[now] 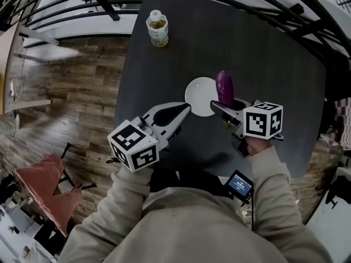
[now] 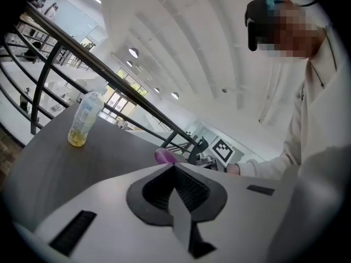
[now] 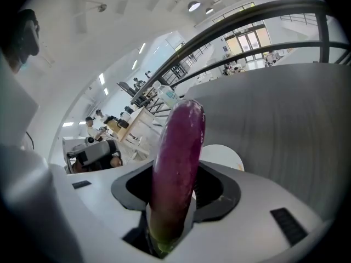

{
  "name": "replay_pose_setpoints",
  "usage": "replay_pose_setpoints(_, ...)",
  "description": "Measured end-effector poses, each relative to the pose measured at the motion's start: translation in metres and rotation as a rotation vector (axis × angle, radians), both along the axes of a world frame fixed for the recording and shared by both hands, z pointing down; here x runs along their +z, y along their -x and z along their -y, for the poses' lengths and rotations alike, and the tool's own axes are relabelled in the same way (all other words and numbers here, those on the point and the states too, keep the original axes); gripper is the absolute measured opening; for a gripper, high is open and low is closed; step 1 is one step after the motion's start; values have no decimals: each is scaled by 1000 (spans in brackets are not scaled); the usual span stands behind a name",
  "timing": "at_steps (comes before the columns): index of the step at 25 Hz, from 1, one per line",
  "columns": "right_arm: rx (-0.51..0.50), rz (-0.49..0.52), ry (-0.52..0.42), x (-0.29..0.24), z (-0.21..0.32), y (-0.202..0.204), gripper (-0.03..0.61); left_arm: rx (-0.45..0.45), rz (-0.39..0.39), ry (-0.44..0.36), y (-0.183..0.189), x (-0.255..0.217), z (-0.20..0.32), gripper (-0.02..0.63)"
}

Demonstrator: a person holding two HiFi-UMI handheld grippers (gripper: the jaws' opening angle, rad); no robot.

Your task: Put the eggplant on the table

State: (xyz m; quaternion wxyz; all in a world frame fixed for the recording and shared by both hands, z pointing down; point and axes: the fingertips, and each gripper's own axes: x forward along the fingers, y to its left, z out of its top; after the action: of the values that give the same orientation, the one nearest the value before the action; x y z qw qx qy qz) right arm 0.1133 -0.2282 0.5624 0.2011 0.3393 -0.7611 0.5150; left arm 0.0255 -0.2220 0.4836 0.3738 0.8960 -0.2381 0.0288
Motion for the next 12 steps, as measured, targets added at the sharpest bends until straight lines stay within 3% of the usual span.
replay_pose_setpoints(12, -33, -103, 118, 81, 1, 11, 186, -54, 0, 31, 20, 15, -8, 6)
